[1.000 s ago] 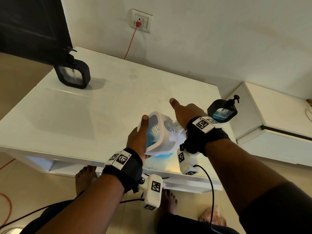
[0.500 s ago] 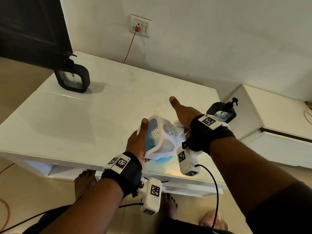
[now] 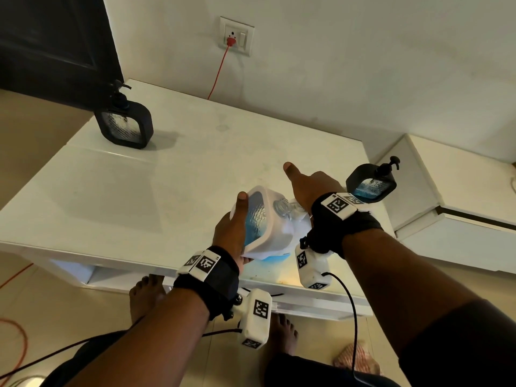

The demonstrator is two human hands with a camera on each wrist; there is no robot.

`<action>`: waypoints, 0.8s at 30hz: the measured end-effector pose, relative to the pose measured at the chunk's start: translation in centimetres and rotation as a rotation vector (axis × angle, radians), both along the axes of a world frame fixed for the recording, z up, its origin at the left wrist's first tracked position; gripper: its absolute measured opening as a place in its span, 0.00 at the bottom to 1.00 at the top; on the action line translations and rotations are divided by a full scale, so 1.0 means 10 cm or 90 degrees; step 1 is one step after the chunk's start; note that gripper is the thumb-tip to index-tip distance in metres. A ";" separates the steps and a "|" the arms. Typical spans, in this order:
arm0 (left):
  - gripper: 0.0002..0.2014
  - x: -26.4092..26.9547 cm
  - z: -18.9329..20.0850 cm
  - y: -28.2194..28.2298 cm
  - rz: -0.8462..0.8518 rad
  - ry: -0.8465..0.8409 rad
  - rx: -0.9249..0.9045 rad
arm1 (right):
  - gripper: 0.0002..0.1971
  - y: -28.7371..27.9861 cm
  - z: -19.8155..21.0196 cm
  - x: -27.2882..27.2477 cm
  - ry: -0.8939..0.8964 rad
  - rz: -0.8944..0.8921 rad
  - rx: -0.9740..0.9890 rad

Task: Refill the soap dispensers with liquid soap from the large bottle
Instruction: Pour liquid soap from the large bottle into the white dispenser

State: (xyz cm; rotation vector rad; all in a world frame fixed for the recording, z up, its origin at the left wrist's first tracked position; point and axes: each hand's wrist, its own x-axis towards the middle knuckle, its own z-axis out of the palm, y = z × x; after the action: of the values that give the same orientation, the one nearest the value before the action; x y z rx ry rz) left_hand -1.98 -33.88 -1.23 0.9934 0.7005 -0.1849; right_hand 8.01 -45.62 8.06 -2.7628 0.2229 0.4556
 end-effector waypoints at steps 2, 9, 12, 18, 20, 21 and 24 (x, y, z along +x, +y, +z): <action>0.42 0.00 0.00 0.01 0.001 0.002 0.006 | 0.36 0.00 0.00 0.00 -0.002 0.003 -0.007; 0.39 0.02 0.00 0.00 -0.005 0.001 0.008 | 0.41 0.05 0.08 0.01 0.057 -0.006 0.042; 0.41 0.02 0.01 -0.01 -0.006 -0.006 -0.011 | 0.40 0.05 0.18 -0.01 0.089 -0.014 0.096; 0.36 0.02 0.02 0.00 -0.012 0.004 -0.004 | 0.39 0.09 0.14 0.00 0.091 -0.009 0.087; 0.36 0.02 0.01 0.00 -0.016 0.006 -0.002 | 0.38 0.08 0.10 0.01 0.080 -0.008 0.075; 0.36 0.02 0.01 0.00 -0.015 0.006 -0.001 | 0.38 0.07 0.09 0.02 0.075 -0.007 0.071; 0.37 0.02 -0.01 0.00 -0.008 0.005 0.001 | 0.38 0.06 0.05 0.04 0.053 -0.010 0.058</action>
State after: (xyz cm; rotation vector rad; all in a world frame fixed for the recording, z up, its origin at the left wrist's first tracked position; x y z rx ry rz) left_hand -1.78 -33.86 -1.31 0.9991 0.7015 -0.2003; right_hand 8.40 -44.99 8.52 -2.6547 0.2371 0.5634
